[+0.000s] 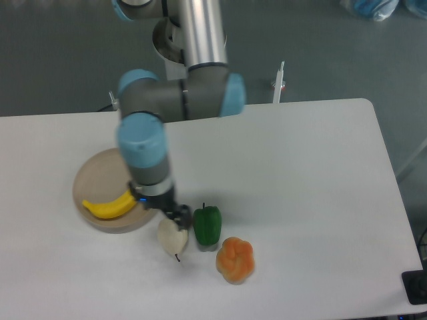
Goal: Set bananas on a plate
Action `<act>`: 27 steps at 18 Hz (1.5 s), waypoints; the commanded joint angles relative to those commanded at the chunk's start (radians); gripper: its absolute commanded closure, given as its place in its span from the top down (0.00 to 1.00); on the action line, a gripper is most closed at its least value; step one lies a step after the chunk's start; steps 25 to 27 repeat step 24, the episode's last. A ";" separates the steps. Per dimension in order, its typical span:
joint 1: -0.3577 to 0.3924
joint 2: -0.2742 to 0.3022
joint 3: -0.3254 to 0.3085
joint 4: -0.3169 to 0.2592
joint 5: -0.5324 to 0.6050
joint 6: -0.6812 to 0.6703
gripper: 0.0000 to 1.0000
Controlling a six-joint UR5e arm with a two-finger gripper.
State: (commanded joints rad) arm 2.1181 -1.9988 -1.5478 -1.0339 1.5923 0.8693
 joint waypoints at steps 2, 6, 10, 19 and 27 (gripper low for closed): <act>0.081 0.005 0.002 0.003 0.005 0.122 1.00; 0.247 -0.008 0.002 0.000 0.026 0.362 1.00; 0.326 -0.047 0.023 -0.009 0.017 0.511 1.00; 0.335 -0.077 0.035 -0.006 0.020 0.537 1.00; 0.335 -0.080 0.035 -0.006 0.020 0.537 1.00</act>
